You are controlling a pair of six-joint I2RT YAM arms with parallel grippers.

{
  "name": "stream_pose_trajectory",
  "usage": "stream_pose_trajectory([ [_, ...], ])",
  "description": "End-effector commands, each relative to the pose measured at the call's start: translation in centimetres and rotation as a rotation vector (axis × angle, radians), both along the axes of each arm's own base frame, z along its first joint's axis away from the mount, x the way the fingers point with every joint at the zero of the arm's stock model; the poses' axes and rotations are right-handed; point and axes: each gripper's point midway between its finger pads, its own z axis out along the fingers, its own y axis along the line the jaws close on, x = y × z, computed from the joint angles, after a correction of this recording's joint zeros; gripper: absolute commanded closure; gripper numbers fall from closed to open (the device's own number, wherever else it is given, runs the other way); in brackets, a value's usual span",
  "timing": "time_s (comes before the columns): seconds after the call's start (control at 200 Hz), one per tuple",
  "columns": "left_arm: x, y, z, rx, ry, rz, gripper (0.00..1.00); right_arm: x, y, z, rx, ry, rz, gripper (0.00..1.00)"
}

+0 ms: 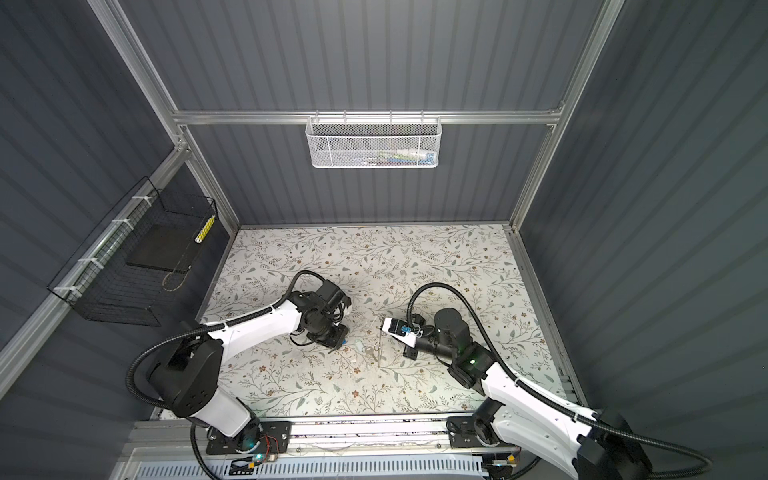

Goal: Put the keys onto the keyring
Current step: 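Lift the blue-tagged key with the left gripper toward the silver ring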

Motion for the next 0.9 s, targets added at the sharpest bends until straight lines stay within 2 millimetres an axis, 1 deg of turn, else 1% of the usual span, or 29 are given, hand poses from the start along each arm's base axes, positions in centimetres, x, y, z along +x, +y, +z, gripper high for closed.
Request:
stream_pose_trajectory([
  [0.0,0.4,-2.1,3.3,-0.096,-0.108,-0.107,1.00,0.9,0.0,1.6,0.023,-0.007,-0.033,1.00],
  [0.155,0.4,-3.6,5.9,-0.205,-0.180,-0.171,1.00,1.3,-0.2,1.6,0.011,-0.004,-0.051,1.00],
  [0.255,0.2,-4.7,7.8,-0.293,-0.246,-0.246,1.00,1.5,-0.2,1.6,0.004,-0.001,-0.060,1.00],
  [0.37,0.1,-5.6,10.1,-0.369,-0.325,-0.312,1.00,1.9,-0.4,1.8,0.002,-0.004,-0.080,1.00],
  [0.46,0.3,-5.9,11.3,-0.389,-0.377,-0.349,1.00,2.1,-0.4,1.9,-0.003,-0.010,-0.085,1.00],
  [0.48,-0.1,-6.2,11.7,-0.413,-0.371,-0.371,1.00,2.2,-0.4,1.9,-0.005,-0.008,-0.086,1.00],
  [0.655,-0.5,-7.5,14.3,-0.490,-0.387,-0.440,1.00,2.5,-0.2,2.1,-0.017,-0.015,-0.086,1.00],
  [0.755,-0.8,-8.2,15.3,-0.534,-0.374,-0.456,1.00,2.7,-0.2,2.5,-0.016,-0.022,-0.092,1.00],
  [0.895,-1.3,-9.1,16.5,-0.598,-0.368,-0.465,1.00,2.8,-0.2,2.5,-0.016,-0.021,-0.091,1.00],
])
